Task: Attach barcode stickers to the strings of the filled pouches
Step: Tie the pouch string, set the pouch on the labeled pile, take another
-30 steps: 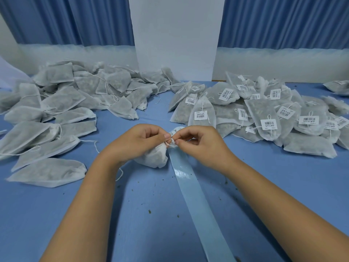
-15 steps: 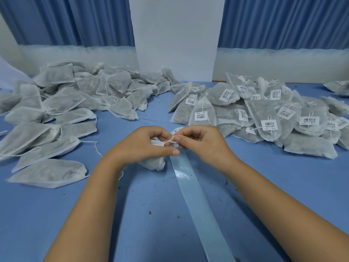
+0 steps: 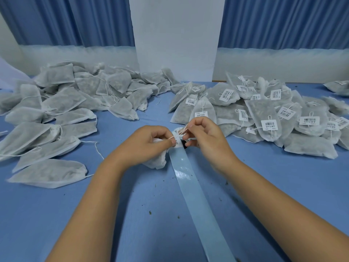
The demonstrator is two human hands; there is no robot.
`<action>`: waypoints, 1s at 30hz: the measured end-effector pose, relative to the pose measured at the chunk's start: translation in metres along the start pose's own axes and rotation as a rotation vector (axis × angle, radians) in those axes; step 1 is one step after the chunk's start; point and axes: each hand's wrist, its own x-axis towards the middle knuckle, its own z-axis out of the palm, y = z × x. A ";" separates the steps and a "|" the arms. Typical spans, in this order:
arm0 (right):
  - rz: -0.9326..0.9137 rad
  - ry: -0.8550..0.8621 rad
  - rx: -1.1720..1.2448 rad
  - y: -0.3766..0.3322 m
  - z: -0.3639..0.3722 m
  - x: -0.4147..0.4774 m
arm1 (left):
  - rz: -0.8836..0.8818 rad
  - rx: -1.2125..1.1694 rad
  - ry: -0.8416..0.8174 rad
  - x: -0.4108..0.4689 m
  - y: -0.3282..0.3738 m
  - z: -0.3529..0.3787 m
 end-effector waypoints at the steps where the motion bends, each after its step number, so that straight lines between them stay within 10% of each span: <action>1: 0.003 0.018 -0.007 0.000 0.000 0.000 | 0.011 0.012 0.005 0.000 0.001 0.001; 30: -0.108 0.107 -0.033 -0.008 -0.006 0.002 | -0.065 0.140 0.174 0.001 -0.010 -0.016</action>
